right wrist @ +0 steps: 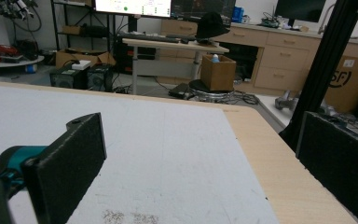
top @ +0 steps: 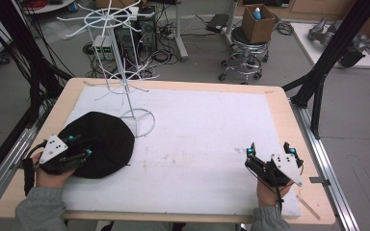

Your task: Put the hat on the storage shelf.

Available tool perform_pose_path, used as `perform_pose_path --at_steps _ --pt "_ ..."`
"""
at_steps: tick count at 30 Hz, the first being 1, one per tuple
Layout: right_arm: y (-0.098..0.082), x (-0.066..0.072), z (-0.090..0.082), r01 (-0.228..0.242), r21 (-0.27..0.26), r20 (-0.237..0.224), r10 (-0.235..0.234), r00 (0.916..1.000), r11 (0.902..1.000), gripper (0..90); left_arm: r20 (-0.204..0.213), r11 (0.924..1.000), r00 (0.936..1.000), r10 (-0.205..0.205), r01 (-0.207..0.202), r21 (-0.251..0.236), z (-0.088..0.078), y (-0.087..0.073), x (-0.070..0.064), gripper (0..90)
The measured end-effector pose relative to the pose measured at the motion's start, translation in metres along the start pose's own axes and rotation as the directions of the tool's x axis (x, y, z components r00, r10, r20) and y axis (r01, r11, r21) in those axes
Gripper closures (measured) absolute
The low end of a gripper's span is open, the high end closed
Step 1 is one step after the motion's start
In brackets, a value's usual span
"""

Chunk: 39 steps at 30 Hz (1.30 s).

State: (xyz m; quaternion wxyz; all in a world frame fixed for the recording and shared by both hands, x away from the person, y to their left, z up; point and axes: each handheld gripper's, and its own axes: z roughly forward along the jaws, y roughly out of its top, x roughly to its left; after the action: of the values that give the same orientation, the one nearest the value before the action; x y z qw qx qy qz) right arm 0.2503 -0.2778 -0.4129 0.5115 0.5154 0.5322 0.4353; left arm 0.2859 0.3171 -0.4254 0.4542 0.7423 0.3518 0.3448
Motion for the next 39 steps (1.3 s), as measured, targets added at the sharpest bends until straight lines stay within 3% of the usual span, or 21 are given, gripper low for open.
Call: perform_pose_path --at_steps 3,9,14,19,25,29,30,33,34,35,36,39 --pt "0.0 0.0 0.0 -0.002 0.004 -0.008 0.002 1.0 1.0 0.5 0.009 0.9997 0.9997 0.024 -0.024 -0.009 -0.001 -0.001 -0.001 63.8" --pt "0.0 -0.001 0.001 -0.001 0.004 -0.012 0.002 0.9999 1.0 0.5 0.011 1.0 0.9999 -0.005 0.005 -0.002 -0.003 -0.003 0.003 81.0" --pt "0.0 -0.001 0.001 -0.008 0.006 -0.013 0.008 0.9999 0.9999 0.5 -0.001 0.9994 0.9994 -0.035 0.035 -0.002 -0.003 -0.002 0.004 84.0" --pt "0.0 -0.001 0.001 -0.007 0.004 -0.012 0.007 0.9999 1.0 0.5 -0.04 0.9951 0.9949 -0.093 0.091 -0.039 -0.005 0.002 0.002 84.9" --pt "0.0 -0.002 0.001 -0.008 0.004 -0.01 0.008 0.9999 1.0 0.5 -0.054 0.9896 0.9924 -0.111 0.106 -0.097 -0.009 0.002 0.001 85.2" --pt "0.0 -0.002 0.001 -0.014 0.009 -0.009 0.014 0.9999 0.9999 0.5 -0.054 0.9685 0.986 -0.157 0.143 -0.203 -0.018 0.002 0.003 85.4" --pt "0.0 -0.002 0.001 -0.014 0.009 -0.009 0.014 0.9999 0.9999 0.5 -0.054 0.9685 0.986 -0.157 0.143 -0.203 -0.018 0.002 0.003 85.4" --pt "0.0 -0.003 0.001 -0.017 0.01 -0.007 0.017 0.9998 0.9998 0.5 -0.052 0.9484 0.9792 -0.196 0.176 -0.264 -0.024 0.002 0.005 85.5" --pt "0.0 -0.003 0.001 -0.016 0.01 -0.006 0.016 0.9999 0.9998 0.5 -0.048 0.9335 0.9737 -0.223 0.199 -0.298 -0.028 0.002 0.007 85.5" --pt "0.0 -0.003 0.001 -0.016 0.01 -0.006 0.016 0.9999 0.9998 0.5 -0.048 0.9335 0.9737 -0.223 0.199 -0.298 -0.028 0.002 0.007 85.5" --pt "0.0 -0.003 0.002 -0.015 0.009 -0.009 0.015 0.9998 0.9998 0.5 -0.05 0.9289 0.9726 -0.227 0.2 -0.311 -0.03 0.002 0.008 85.5" --pt "0.0 -0.003 0.002 -0.022 0.014 -0.008 0.022 0.9997 0.9997 0.5 -0.04 0.9024 0.9617 -0.271 0.239 -0.358 -0.036 0.001 0.012 85.6"
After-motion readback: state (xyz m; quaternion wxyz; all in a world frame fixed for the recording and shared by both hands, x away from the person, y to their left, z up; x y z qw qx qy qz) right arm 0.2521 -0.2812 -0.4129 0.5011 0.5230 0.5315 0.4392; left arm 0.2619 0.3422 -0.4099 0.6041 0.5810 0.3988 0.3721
